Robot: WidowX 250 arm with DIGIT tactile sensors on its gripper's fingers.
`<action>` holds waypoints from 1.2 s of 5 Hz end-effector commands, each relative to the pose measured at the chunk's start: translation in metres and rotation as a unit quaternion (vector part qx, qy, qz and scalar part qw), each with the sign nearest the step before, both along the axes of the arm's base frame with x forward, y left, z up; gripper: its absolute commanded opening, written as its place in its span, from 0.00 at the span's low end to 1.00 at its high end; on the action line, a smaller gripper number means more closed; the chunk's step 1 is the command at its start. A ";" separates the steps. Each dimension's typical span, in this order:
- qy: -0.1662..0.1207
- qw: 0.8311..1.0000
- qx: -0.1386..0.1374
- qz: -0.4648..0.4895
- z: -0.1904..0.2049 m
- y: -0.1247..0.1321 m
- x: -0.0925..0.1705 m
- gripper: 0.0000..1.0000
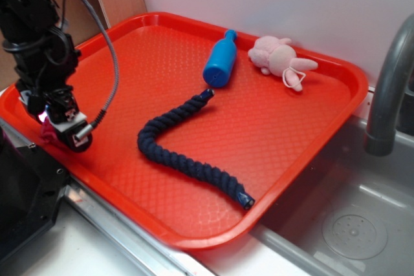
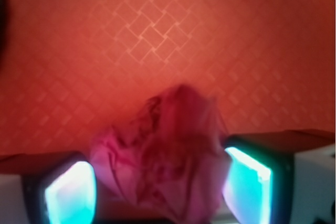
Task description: Grab the red paper.
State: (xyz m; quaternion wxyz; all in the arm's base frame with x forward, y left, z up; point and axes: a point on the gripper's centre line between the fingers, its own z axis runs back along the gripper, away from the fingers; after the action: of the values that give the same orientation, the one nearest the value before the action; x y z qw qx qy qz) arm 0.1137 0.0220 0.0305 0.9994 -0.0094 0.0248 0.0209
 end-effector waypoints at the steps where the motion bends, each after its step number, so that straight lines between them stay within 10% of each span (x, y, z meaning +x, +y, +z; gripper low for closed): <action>1: -0.002 1.000 0.009 -0.012 -0.010 -0.001 0.006 0.00; 3: -0.007 1.000 0.012 -0.009 -0.007 -0.002 0.012 0.00; 6: -0.108 0.992 0.061 0.009 0.123 -0.005 0.017 0.00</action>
State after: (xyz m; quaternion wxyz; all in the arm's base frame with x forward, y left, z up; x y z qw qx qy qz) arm 0.1273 0.0149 0.1436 0.9957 0.0475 -0.0741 0.0287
